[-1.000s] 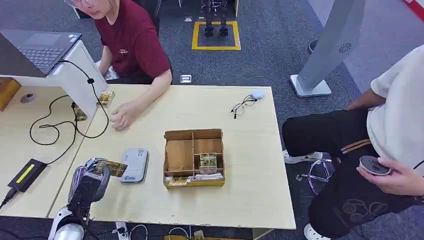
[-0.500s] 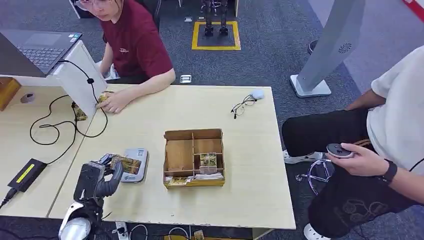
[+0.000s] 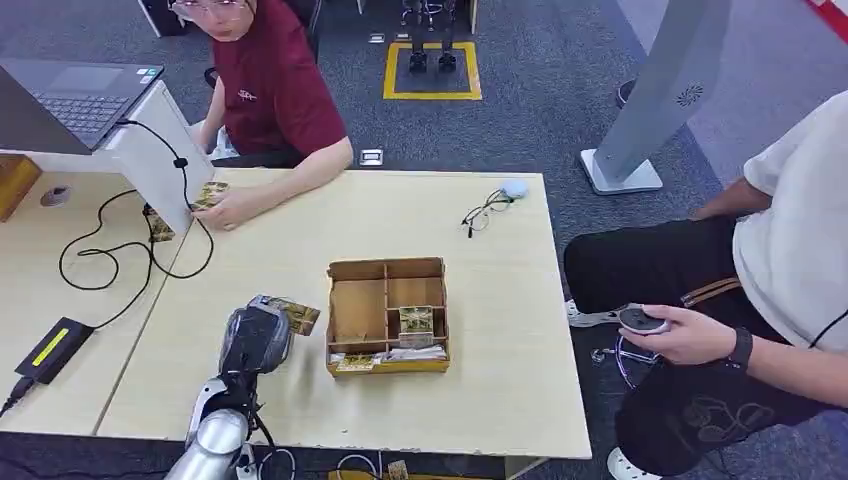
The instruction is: Pass the card to the sensor for recognition and then transmit it.
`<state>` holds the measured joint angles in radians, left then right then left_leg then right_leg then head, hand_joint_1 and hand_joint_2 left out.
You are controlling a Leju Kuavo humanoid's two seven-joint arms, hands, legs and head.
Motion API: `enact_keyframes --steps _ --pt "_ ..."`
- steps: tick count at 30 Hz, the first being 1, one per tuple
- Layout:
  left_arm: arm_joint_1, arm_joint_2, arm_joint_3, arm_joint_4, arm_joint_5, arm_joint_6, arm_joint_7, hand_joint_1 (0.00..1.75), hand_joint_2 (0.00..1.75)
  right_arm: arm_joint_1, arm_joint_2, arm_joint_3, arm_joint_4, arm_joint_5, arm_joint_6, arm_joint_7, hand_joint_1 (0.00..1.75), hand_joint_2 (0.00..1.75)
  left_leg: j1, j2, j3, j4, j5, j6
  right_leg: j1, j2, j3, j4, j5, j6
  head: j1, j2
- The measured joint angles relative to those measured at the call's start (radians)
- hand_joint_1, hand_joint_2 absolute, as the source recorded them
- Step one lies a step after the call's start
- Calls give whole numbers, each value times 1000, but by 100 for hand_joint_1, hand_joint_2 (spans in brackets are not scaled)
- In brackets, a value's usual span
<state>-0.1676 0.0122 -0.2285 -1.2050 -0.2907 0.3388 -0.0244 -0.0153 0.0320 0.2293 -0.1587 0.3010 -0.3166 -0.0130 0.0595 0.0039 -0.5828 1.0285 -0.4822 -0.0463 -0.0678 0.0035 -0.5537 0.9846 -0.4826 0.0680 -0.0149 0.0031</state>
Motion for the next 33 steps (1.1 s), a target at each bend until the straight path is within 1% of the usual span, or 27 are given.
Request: enact_keyframes --steps 6,11,15,17,20,24,28,33 --pt "-37 -12 2 101 -21 53 -7 175 175 -1 1 3 0 3 4 1 0 175 0 0 0 0 0 0 0 0 0 0 0 0 0 0" --pt "-64 -12 17 157 -21 65 -15 175 175 -2 4 6 -1 15 4 0 0 175 0 0 0 0 0 0 0 0 0 0 0 0 0 0" --pt "-67 -12 32 166 8 55 -23 175 175 -2 5 8 -1 15 4 -1 0 175 0 0 0 0 0 0 0 0 0 0 0 0 0 0" --pt "-67 -11 35 166 21 42 -31 175 175 -2 5 8 -1 15 3 -2 0 175 0 0 0 0 0 0 0 0 0 0 0 0 0 0" --pt "-68 -10 42 164 72 4 -39 175 175 -2 5 8 -1 15 2 -2 0 175 0 0 0 0 0 0 0 0 1 0 0 0 0 0" --pt "-61 6 44 118 154 -57 -35 175 175 0 5 8 -1 14 -2 -5 0 175 0 0 0 0 0 0 0 0 0 0 0 0 0 0" --pt "-54 20 44 67 198 -85 -33 175 175 1 5 8 -1 12 -3 -5 0 175 0 0 0 0 0 0 0 0 0 0 0 0 0 0" --pt "-50 37 44 4 224 -100 -21 175 175 2 5 8 -1 11 -3 -5 0 175 0 0 0 0 0 0 0 0 0 0 0 0 0 0"
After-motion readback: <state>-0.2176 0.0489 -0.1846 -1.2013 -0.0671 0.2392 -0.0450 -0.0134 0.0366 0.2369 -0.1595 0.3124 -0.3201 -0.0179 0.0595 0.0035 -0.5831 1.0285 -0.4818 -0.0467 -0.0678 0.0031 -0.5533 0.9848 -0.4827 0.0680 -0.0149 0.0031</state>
